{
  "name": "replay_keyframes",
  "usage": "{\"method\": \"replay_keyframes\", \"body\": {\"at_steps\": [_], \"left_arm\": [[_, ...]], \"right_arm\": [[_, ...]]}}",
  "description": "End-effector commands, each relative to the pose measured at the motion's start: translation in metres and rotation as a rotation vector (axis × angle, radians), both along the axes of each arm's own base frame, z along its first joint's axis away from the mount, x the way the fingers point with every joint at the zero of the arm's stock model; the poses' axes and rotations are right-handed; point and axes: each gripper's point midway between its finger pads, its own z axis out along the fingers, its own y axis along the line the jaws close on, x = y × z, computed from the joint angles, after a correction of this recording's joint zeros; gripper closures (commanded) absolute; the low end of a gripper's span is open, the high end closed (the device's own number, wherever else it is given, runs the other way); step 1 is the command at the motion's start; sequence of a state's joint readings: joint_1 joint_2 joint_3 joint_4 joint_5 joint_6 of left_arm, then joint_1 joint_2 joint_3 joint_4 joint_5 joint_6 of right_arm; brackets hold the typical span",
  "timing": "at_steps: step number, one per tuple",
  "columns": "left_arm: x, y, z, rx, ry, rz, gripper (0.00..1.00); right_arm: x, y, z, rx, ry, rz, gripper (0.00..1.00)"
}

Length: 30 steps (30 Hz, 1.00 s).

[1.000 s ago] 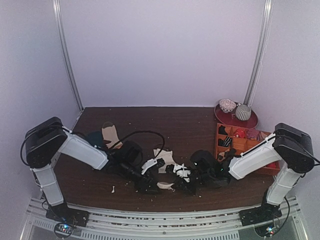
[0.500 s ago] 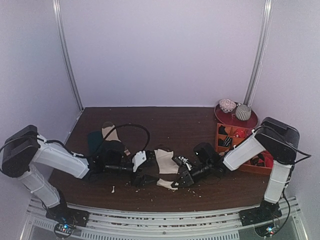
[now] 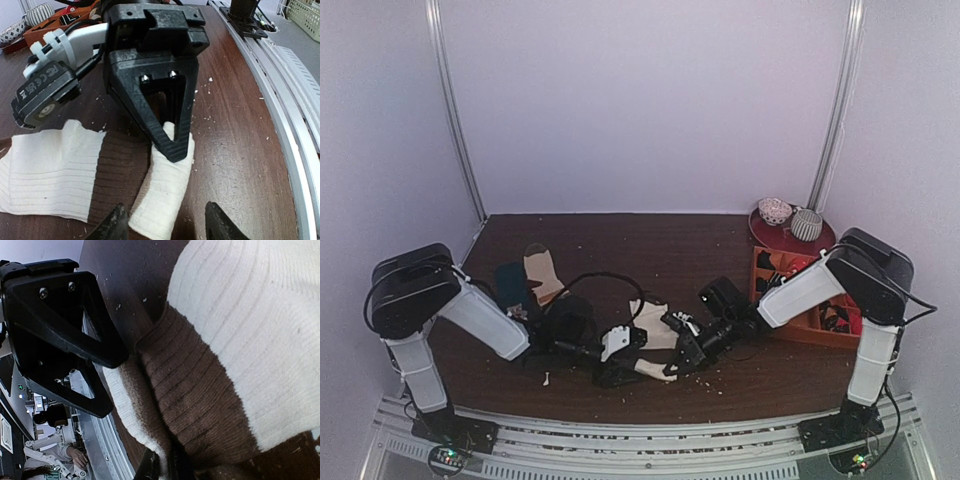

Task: Roll the socks
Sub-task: Roll a pair of socks at the center of the board.

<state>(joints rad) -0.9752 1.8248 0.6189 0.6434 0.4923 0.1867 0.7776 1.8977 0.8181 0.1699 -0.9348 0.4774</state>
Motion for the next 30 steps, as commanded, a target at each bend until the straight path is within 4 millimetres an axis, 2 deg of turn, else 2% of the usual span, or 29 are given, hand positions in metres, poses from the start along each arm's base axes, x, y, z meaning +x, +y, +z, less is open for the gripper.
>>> {"method": "replay_keyframes", "body": {"at_steps": [1, 6, 9, 14, 17, 20, 22, 23, 27, 30], "left_arm": [[0.000, -0.016, 0.009, -0.038, -0.026, -0.054, 0.50], [-0.002, -0.020, 0.002, -0.020, 0.003, -0.072, 0.58], [-0.003, -0.021, -0.008, 0.014, 0.039, -0.079, 0.69], [-0.009, -0.012, -0.025, 0.056, 0.098, -0.061, 0.62], [-0.012, -0.008, -0.034, 0.080, 0.127, -0.054, 0.67], [-0.013, -0.007, -0.041, 0.098, 0.154, -0.050, 0.78], [-0.014, -0.007, -0.042, 0.102, 0.182, -0.045, 1.00], [-0.014, -0.008, -0.043, 0.109, 0.200, -0.037, 1.00], [-0.014, -0.004, -0.051, 0.183, 0.320, 0.025, 1.00], [-0.023, 0.009, -0.064, 0.274, 0.449, 0.068, 1.00]], "right_arm": [[-0.024, -0.037, -0.047, -0.212, 0.129, -0.023, 1.00], [-0.022, -0.035, -0.045, -0.207, 0.130, -0.021, 1.00], [-0.021, -0.034, -0.044, -0.204, 0.130, -0.021, 1.00], [-0.021, -0.033, -0.042, -0.195, 0.125, -0.019, 1.00], [-0.021, -0.033, -0.043, -0.193, 0.124, -0.020, 1.00], [-0.020, -0.033, -0.042, -0.191, 0.118, -0.022, 1.00], [-0.018, -0.033, -0.041, -0.187, 0.097, -0.021, 0.98], [-0.016, -0.032, -0.038, -0.181, 0.080, -0.018, 0.97], [-0.001, -0.023, -0.011, -0.090, -0.087, 0.001, 0.86], [0.023, -0.020, 0.039, 0.027, -0.393, -0.035, 0.83]]}}
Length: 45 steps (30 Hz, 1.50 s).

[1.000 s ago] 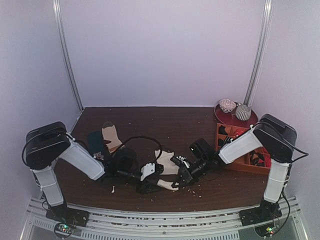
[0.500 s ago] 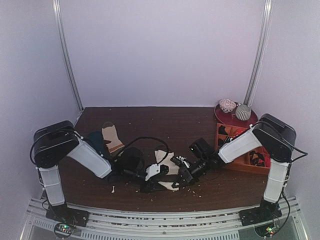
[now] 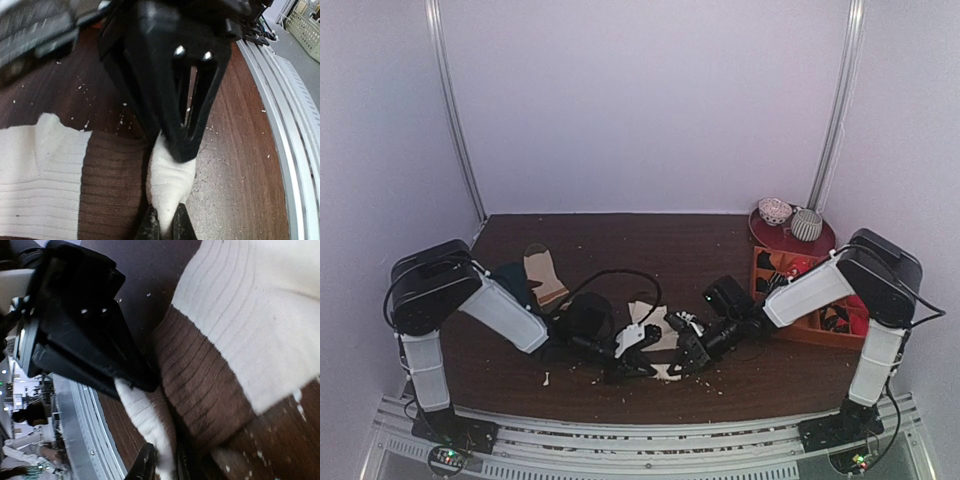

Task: Roll the socks
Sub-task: Roll a pair of socks at the center of the board.

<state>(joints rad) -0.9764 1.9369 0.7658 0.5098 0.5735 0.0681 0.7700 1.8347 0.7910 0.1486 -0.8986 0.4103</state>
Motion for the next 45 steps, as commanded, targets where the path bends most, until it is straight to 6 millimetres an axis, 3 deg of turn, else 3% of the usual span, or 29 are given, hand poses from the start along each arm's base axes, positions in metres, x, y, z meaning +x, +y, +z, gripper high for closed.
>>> {"method": "replay_keyframes", "body": {"at_steps": [1, 3, 6, 10, 16, 30, 36, 45], "left_arm": [[-0.026, 0.036, -0.051, 0.249, 0.313, 0.077, 1.00], [-0.033, 0.049, -0.058, 0.279, 0.445, 0.109, 1.00], [-0.044, 0.065, -0.063, 0.300, 0.592, 0.143, 1.00], [-0.049, 0.076, -0.073, 0.361, 0.660, 0.181, 1.00], [-0.051, 0.080, -0.083, 0.397, 0.691, 0.198, 1.00], [-0.058, 0.085, -0.088, 0.404, 0.711, 0.177, 1.00], [-0.061, 0.088, -0.091, 0.406, 0.723, 0.169, 1.00], [-0.062, 0.090, -0.092, 0.394, 0.744, 0.159, 1.00]], "right_arm": [[0.028, -0.013, 0.049, 0.068, -0.432, -0.069, 0.79], [0.035, -0.019, 0.081, 0.130, -0.691, -0.104, 0.70], [0.022, -0.028, 0.106, 0.168, -1.058, -0.065, 0.60], [-0.006, -0.020, 0.084, 0.083, -1.287, 0.137, 0.55], [-0.031, 0.006, 0.050, 0.014, -1.359, 0.339, 0.54], [-0.014, 0.027, 0.025, -0.092, -1.441, 0.416, 0.58], [-0.023, 0.024, -0.004, -0.123, -1.337, 0.474, 0.69], [-0.018, 0.008, -0.030, -0.247, -1.269, 0.471, 0.74]]}}
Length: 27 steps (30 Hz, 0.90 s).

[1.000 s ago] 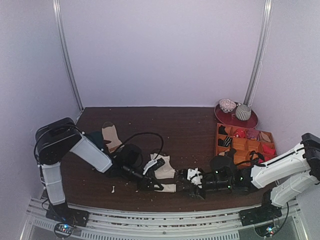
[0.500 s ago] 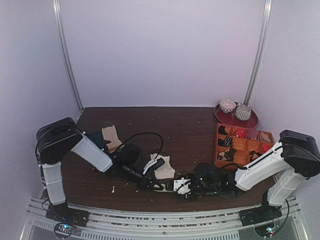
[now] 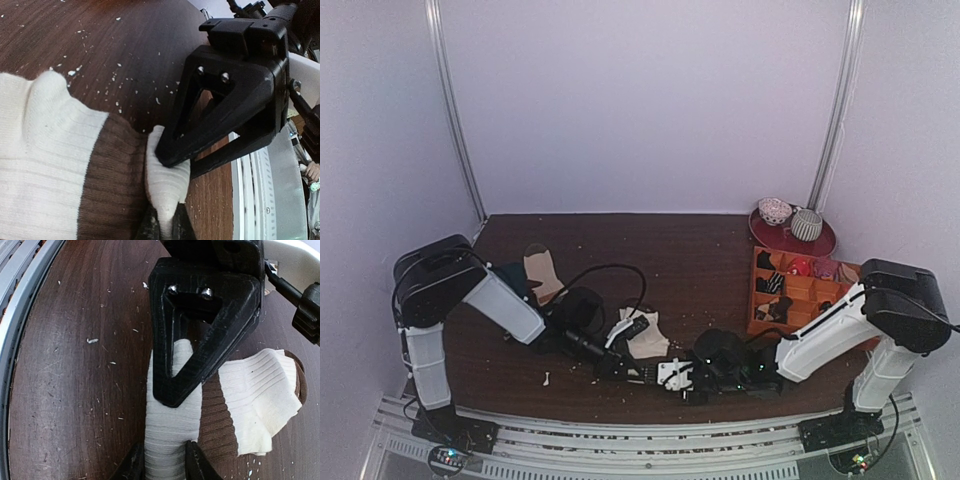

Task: Roll the socks
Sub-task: Roll a pair of socks at the center of the board.

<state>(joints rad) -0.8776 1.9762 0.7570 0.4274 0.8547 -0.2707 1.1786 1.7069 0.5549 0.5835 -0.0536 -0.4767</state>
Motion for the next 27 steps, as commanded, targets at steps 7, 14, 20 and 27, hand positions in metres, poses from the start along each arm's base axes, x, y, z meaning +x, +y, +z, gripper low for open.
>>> {"method": "replay_keyframes", "body": {"at_steps": [7, 14, 20, 27], "left_arm": [[-0.017, 0.045, -0.043, 0.209, 0.007, 0.053, 0.61], [0.018, 0.039, 0.027, 0.040, -0.401, 0.091, 0.35], [0.028, 0.052, 0.068, -0.050, -0.735, 0.166, 0.37], [0.022, 0.041, 0.081, -0.147, -0.836, 0.091, 0.35]], "right_arm": [[-0.001, -0.022, -0.047, -0.190, 0.191, -0.134, 0.96], [-0.028, -0.022, -0.026, -0.228, 0.558, -0.136, 0.97], [-0.041, -0.025, -0.023, -0.388, 0.943, -0.231, 0.97], [-0.044, -0.023, -0.014, -0.398, 1.301, -0.270, 0.97]]}}
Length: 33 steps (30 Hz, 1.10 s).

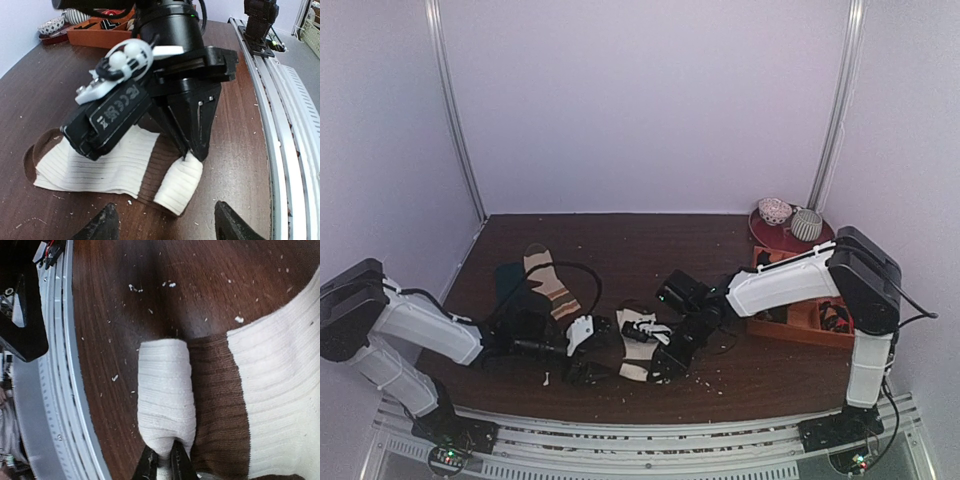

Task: Roll the socks
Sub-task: Roll a pair of socks at the center of the board.

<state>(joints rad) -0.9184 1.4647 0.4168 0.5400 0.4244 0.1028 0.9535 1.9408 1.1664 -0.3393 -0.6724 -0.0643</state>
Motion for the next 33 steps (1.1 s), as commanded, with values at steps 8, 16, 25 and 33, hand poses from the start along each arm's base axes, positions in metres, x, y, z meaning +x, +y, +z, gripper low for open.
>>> {"method": "replay_keyframes", "body": {"at_steps": [8, 16, 25, 33], "left_arm": [[-0.011, -0.043, -0.007, -0.059, -0.083, -0.210, 0.35], [-0.053, -0.055, -0.025, -0.031, 0.039, -0.369, 0.39], [-0.055, -0.059, -0.055, 0.047, 0.106, -0.344, 0.42], [-0.041, -0.060, -0.069, 0.107, 0.094, -0.270, 0.48]], "right_arm": [[-0.042, -0.039, -0.023, -0.190, 0.468, -0.046, 0.97], [-0.028, -0.039, -0.031, -0.175, 0.483, -0.099, 0.98], [-0.023, -0.043, -0.033, -0.175, 0.484, -0.120, 0.98], [-0.025, -0.045, -0.036, -0.178, 0.494, -0.124, 0.98]]}}
